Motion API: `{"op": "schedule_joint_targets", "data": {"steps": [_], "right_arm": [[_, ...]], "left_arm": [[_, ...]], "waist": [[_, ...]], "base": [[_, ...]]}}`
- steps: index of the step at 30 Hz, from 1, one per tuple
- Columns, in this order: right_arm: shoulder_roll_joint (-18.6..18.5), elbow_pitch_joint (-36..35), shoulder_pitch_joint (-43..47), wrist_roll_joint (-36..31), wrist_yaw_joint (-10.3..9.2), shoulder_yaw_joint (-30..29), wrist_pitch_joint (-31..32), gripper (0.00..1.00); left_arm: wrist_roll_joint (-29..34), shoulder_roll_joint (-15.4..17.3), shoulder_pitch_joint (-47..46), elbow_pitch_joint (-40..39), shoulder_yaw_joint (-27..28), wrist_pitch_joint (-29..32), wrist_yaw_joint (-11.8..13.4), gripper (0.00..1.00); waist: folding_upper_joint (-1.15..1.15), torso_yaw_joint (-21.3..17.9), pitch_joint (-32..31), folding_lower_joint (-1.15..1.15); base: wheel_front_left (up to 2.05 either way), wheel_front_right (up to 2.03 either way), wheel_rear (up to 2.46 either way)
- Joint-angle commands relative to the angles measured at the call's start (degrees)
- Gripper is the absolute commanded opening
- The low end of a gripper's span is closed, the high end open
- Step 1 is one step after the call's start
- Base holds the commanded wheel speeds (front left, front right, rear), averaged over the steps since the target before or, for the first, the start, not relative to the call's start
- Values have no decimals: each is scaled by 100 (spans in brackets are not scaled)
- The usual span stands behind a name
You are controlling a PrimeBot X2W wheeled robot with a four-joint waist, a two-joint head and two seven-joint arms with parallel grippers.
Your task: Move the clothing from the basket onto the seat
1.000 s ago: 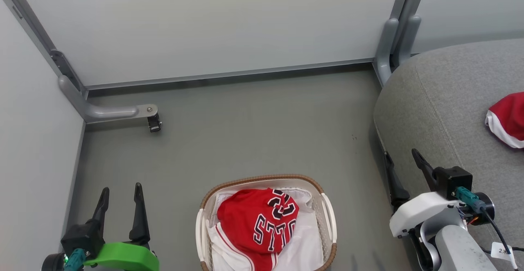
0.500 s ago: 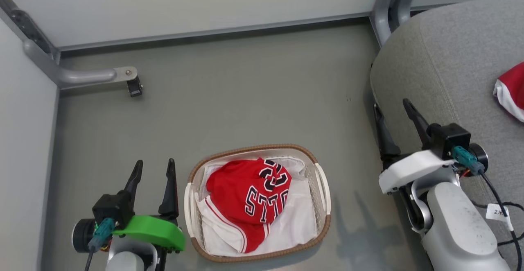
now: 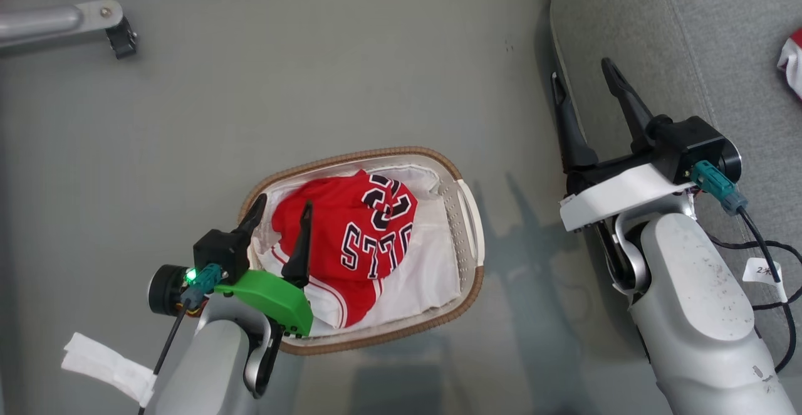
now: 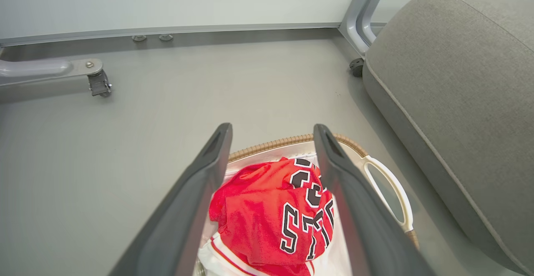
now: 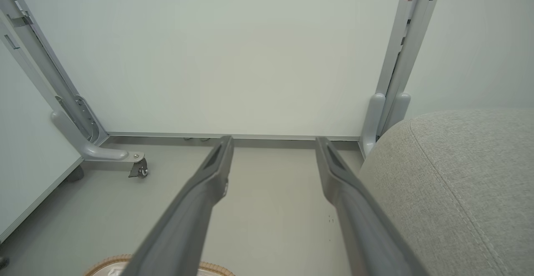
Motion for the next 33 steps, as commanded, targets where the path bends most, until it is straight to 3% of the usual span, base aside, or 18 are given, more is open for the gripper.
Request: {"op": "schedule_joint_targets", "data": {"steps": [1, 16, 33], "right_arm": [[3, -33, -89, 13, -8, -3, -12, 100], [35, -431, -365, 277, -8, 209, -12, 100], [36, -506, -552, 487, -8, 378, -12, 100]], "left_arm": [[-52, 95, -209, 149, -72, 6, 2, 100], [227, 311, -1579, 2329, -682, 6, 2, 100], [1304, 73, -2774, 3341, -2097, 4, 2, 100]], "waist": [[0, -333, 620, 0], [0, -536, 1428, 0], [0, -676, 1913, 0]], "base": [[0, 0, 0], [0, 0, 0], [0, 0, 0]]}}
